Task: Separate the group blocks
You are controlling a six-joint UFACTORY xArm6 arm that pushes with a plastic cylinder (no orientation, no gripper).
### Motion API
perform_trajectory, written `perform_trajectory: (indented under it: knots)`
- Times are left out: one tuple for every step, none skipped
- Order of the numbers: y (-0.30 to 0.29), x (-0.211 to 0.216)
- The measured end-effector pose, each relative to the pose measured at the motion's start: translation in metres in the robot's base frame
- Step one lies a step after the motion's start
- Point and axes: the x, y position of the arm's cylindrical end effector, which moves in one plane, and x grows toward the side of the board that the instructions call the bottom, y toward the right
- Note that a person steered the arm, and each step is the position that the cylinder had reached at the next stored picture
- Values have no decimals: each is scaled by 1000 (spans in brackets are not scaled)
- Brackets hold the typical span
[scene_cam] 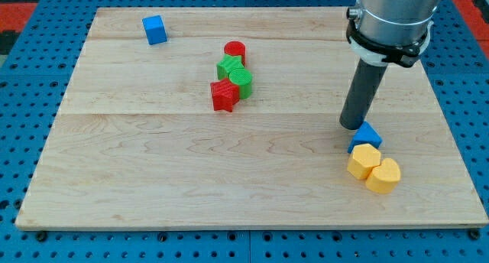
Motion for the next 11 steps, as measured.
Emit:
perform_trajectory:
  knots:
    - [7, -5]
    - [8, -61]
    - [9, -116]
    - [-14, -151]
    - [-89, -159]
    - [-164, -178]
    - [-226, -153]
    - [-206, -95]
    - [-194, -82]
    - [-149, -55]
    - [-144, -46]
